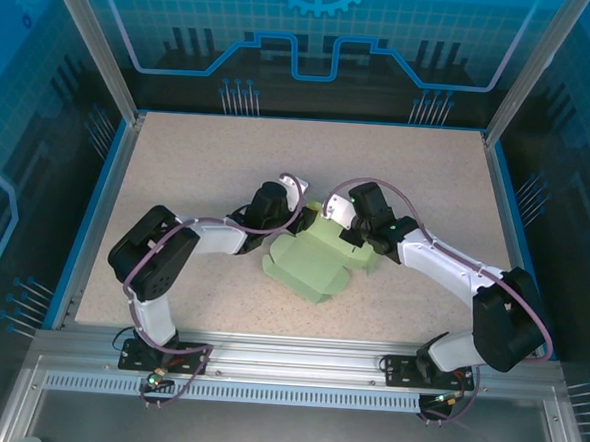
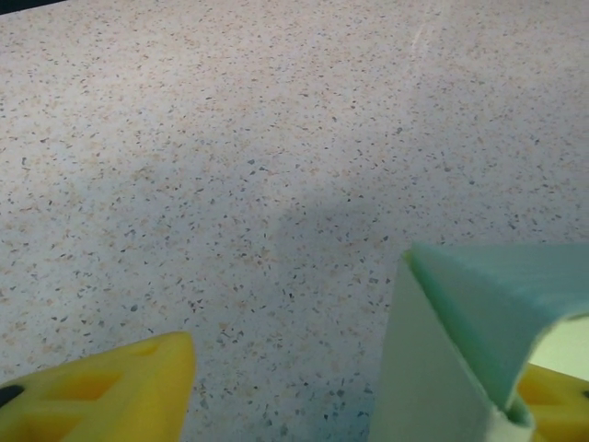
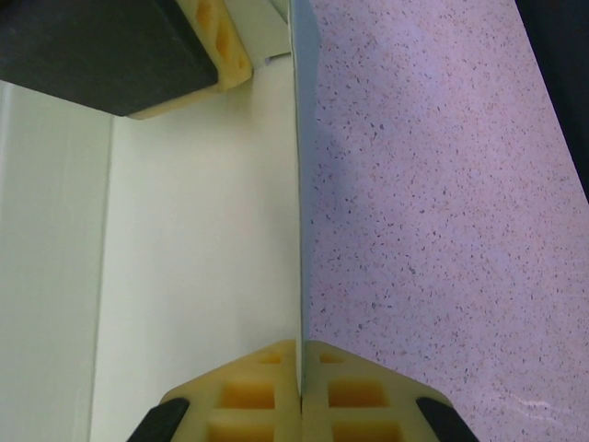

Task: Fold the paper box

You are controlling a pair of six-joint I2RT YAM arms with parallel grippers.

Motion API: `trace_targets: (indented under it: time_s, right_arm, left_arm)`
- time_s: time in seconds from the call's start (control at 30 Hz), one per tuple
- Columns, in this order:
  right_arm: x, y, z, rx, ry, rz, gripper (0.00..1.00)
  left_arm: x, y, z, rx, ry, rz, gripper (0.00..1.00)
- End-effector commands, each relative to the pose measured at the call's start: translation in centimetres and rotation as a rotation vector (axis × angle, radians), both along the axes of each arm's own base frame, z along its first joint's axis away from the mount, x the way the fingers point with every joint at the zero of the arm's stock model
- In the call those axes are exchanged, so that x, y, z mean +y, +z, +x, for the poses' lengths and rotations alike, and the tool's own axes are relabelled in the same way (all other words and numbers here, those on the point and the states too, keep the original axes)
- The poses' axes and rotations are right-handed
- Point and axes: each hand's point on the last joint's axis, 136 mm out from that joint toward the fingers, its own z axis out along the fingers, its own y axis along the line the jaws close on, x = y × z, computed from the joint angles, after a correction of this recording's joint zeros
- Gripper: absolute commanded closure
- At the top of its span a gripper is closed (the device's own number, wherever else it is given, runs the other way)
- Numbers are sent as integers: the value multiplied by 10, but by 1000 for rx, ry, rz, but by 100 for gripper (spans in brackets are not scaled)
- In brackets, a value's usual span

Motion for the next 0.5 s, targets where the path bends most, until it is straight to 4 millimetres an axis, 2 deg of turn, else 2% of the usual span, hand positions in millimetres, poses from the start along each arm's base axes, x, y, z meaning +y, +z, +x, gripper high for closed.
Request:
trace_targets:
  time_s: [0.0,0.27,0.47]
  right_arm:
    - [4,15,2,-21,0,33,100]
    - [2,21,6,-44,-15,26,100]
    - [-2,26,7,-59,-20,10,100]
  left_arm:
    - [-3,8,-10,18,-47,-43,32]
    - [-4,8,-20,61,-76,-72,25]
    - [8,12,-27,96,-64,-121,24]
